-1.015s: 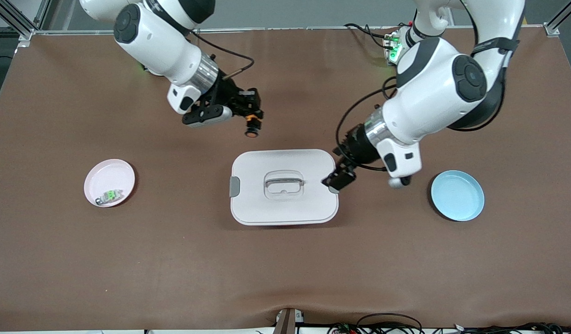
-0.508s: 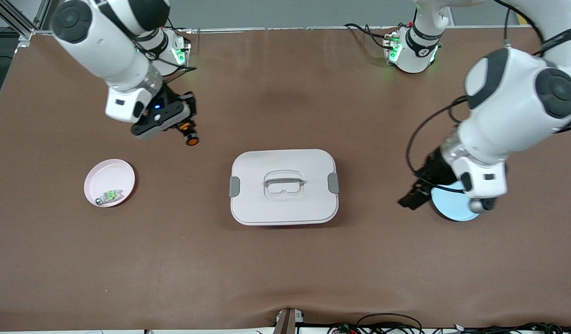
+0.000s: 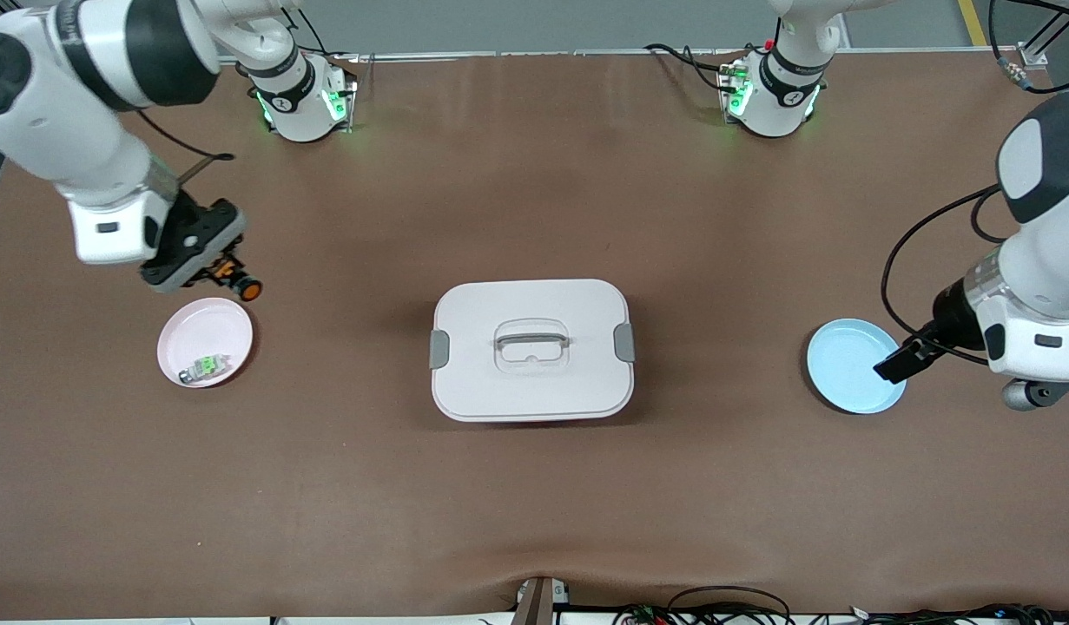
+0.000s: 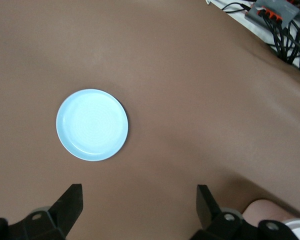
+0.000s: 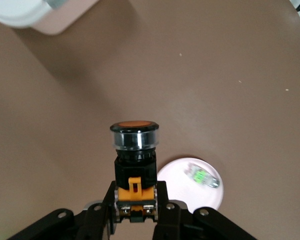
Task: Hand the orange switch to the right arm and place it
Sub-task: 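Carry the orange switch with the right gripper over the white plate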
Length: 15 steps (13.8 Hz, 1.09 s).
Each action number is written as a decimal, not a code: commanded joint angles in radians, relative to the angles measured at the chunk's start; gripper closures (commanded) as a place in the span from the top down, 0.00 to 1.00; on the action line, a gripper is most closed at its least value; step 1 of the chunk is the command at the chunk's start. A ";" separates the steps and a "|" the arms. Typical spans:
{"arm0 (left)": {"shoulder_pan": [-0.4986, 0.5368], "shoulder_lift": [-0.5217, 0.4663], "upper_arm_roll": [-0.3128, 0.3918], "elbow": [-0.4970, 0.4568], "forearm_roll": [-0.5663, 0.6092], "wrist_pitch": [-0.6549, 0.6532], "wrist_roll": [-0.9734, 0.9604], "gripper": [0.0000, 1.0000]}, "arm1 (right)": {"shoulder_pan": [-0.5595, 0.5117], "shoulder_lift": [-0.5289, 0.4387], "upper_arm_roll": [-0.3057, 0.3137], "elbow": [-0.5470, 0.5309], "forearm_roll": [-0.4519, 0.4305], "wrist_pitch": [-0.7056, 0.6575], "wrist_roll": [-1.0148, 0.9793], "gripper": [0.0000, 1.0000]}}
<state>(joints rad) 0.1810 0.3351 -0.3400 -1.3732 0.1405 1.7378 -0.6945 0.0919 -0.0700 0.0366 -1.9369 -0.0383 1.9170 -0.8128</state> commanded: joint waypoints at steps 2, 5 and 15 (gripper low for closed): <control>0.070 -0.076 -0.008 -0.009 0.019 -0.096 0.237 1.00 | -0.121 -0.001 0.020 -0.016 -0.034 0.036 -0.219 0.00; 0.112 -0.128 -0.007 -0.012 0.010 -0.174 0.441 1.00 | -0.214 0.041 0.022 -0.020 -0.034 0.088 -0.401 0.00; -0.040 -0.332 0.149 -0.150 -0.074 -0.216 0.573 1.00 | -0.382 0.088 0.022 -0.201 -0.032 0.363 -0.799 0.00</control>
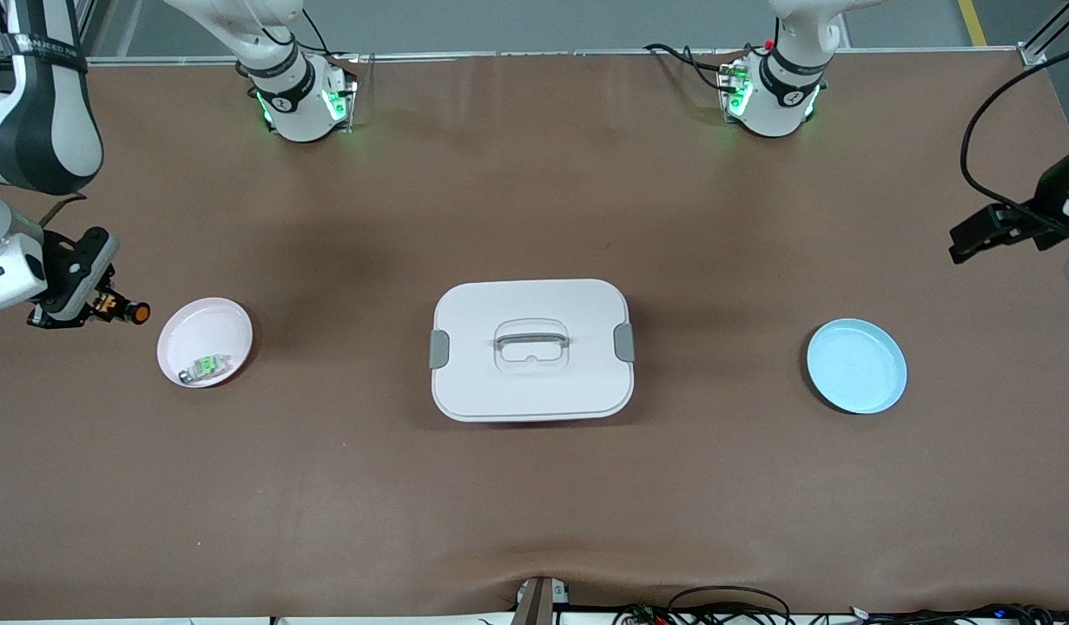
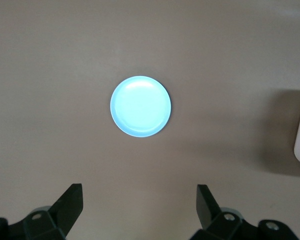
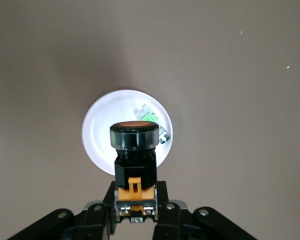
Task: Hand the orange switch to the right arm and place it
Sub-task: 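Carry the orange switch with the right gripper over the white plate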
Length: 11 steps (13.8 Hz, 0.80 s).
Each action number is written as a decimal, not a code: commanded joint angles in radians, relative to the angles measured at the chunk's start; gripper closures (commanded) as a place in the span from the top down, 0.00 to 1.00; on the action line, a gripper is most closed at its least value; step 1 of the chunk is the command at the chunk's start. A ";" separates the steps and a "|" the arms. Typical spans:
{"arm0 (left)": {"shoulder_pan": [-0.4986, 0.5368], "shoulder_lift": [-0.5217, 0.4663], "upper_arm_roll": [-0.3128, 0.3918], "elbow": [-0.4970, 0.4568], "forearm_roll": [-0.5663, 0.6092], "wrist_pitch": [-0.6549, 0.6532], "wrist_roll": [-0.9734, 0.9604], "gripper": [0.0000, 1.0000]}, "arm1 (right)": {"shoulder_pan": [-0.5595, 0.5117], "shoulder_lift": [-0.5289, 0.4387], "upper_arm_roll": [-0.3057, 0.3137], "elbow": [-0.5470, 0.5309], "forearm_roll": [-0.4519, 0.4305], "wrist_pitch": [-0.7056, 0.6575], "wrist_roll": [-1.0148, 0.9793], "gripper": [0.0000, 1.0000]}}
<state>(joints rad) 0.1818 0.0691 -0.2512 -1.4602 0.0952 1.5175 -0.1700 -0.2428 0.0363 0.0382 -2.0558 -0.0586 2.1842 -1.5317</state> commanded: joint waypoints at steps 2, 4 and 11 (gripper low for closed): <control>-0.128 -0.090 0.145 -0.091 -0.046 0.006 0.063 1.00 | -0.053 -0.021 0.020 -0.168 -0.012 0.195 -0.102 0.00; -0.154 -0.097 0.158 -0.092 -0.055 0.007 0.063 1.00 | -0.061 -0.007 0.020 -0.204 -0.012 0.223 -0.111 0.00; -0.183 -0.144 0.175 -0.117 -0.075 0.009 0.063 1.00 | -0.084 0.121 0.019 -0.228 -0.015 0.348 -0.189 0.00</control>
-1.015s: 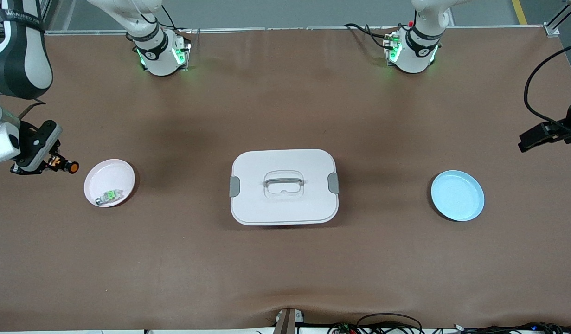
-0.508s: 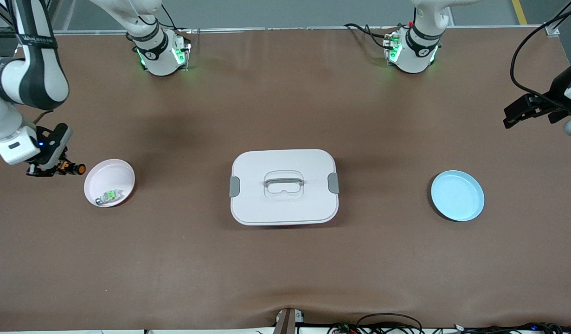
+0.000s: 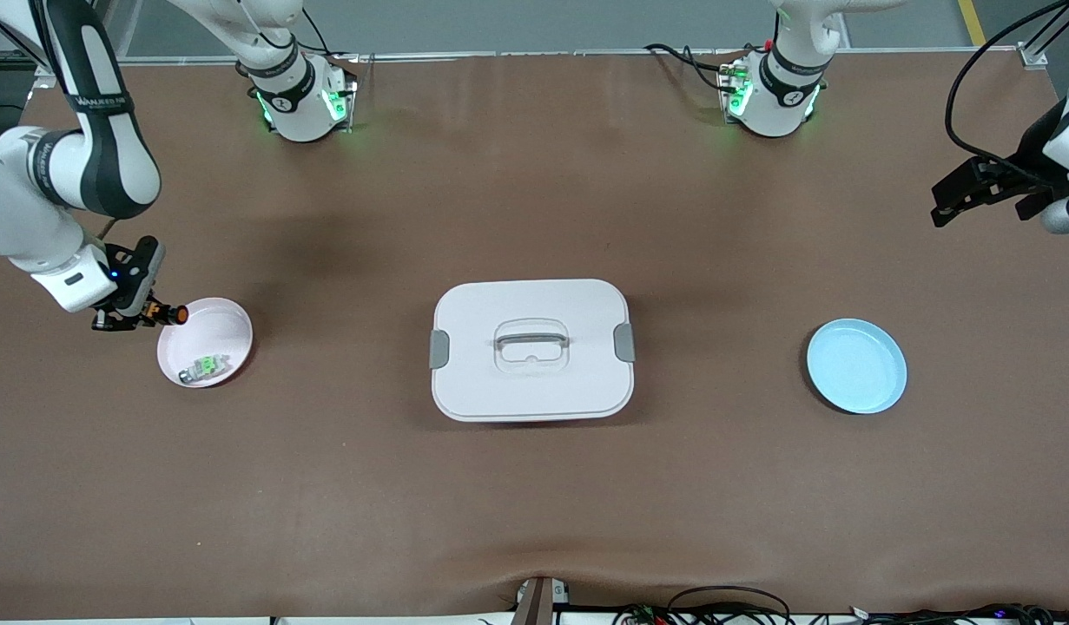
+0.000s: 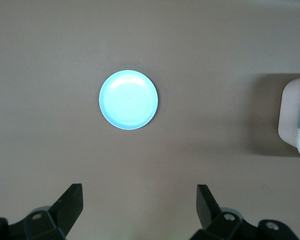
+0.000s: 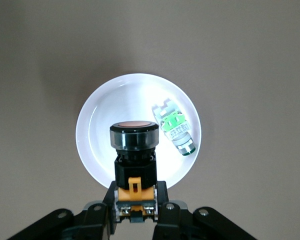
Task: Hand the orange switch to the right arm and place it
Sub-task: 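Carry the orange switch with the right gripper over the white plate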
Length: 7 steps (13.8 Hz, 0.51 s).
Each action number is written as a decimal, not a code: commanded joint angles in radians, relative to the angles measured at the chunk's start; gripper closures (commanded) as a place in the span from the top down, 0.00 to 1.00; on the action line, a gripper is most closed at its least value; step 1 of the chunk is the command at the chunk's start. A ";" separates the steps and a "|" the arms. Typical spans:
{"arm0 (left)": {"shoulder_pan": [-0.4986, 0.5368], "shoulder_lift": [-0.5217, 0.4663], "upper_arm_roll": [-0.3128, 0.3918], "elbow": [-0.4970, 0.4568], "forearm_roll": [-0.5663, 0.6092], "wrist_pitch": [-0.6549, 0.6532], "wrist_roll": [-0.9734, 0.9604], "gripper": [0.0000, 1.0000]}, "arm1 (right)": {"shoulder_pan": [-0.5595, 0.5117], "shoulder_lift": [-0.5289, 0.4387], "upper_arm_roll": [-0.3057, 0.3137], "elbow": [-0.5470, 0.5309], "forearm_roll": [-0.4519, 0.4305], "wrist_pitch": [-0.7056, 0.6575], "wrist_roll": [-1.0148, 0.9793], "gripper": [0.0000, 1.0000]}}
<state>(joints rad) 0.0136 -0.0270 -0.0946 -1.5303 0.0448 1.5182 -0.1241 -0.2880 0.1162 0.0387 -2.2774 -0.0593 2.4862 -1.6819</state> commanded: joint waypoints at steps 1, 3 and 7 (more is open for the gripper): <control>-0.017 -0.057 0.018 -0.053 -0.034 0.008 0.017 1.00 | -0.045 0.068 0.018 -0.007 -0.014 0.072 -0.059 0.00; -0.030 -0.060 0.033 -0.060 -0.036 0.007 0.017 1.00 | -0.051 0.117 0.018 -0.007 -0.014 0.131 -0.108 0.00; -0.012 -0.064 0.035 -0.080 -0.057 0.005 0.033 1.00 | -0.057 0.163 0.018 -0.005 -0.014 0.146 -0.114 0.00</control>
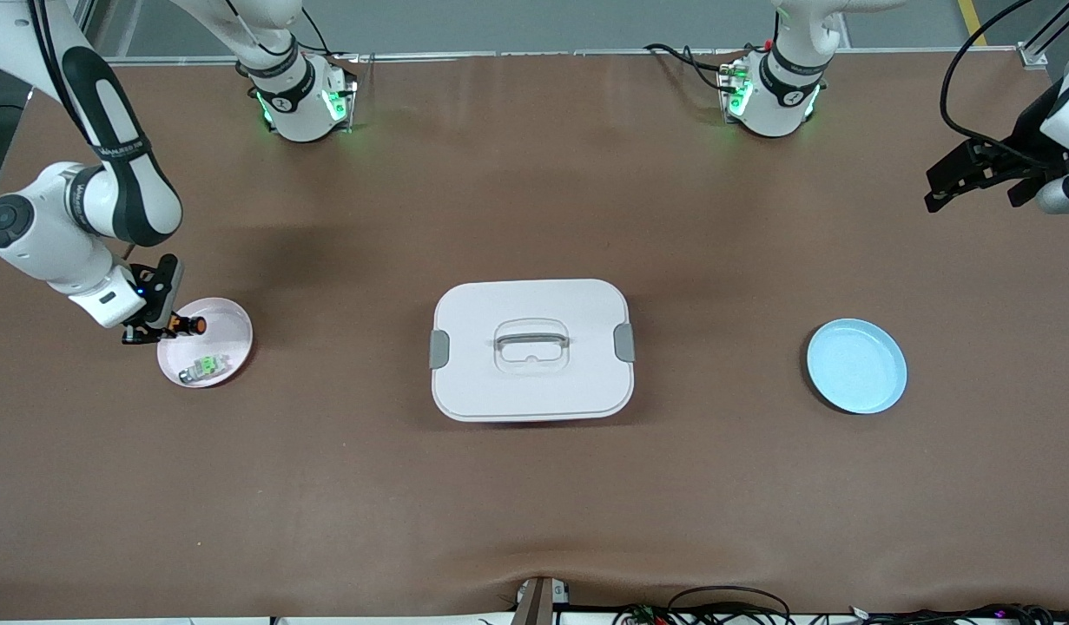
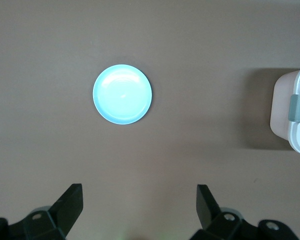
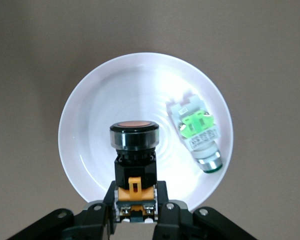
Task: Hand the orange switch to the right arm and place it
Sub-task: 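Lower the orange switch onto the white plate beside the green switch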
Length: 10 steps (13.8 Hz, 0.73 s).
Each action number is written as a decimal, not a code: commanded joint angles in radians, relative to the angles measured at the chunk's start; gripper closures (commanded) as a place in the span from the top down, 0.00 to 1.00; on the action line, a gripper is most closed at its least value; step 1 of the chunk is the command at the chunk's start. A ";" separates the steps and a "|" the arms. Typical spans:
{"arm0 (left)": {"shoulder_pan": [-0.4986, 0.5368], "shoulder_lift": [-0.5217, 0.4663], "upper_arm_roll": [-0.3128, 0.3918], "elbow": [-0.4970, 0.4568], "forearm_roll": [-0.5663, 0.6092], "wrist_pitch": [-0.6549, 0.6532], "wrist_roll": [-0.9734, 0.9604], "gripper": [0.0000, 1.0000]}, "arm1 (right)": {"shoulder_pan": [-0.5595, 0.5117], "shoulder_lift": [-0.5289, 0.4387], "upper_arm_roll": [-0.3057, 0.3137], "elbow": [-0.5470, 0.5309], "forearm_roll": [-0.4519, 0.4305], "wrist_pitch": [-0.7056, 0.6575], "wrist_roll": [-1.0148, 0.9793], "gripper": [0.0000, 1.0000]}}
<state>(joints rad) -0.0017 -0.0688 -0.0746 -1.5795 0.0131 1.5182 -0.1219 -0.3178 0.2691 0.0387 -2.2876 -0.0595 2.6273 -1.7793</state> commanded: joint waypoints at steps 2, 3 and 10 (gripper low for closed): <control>0.005 -0.019 0.015 -0.034 -0.028 0.002 0.048 1.00 | -0.029 0.025 0.018 0.005 -0.014 0.031 -0.019 0.00; 0.005 -0.019 0.015 -0.034 -0.028 -0.003 0.051 1.00 | -0.030 0.038 0.018 0.005 -0.014 0.034 -0.022 0.00; 0.016 -0.002 0.015 -0.022 -0.028 -0.018 0.053 1.00 | -0.055 0.090 0.018 0.002 -0.014 0.034 -0.025 0.04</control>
<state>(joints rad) 0.0059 -0.0686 -0.0640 -1.6016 0.0026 1.4984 -0.0945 -0.3452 0.3470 0.0386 -2.2878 -0.0595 2.6529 -1.7910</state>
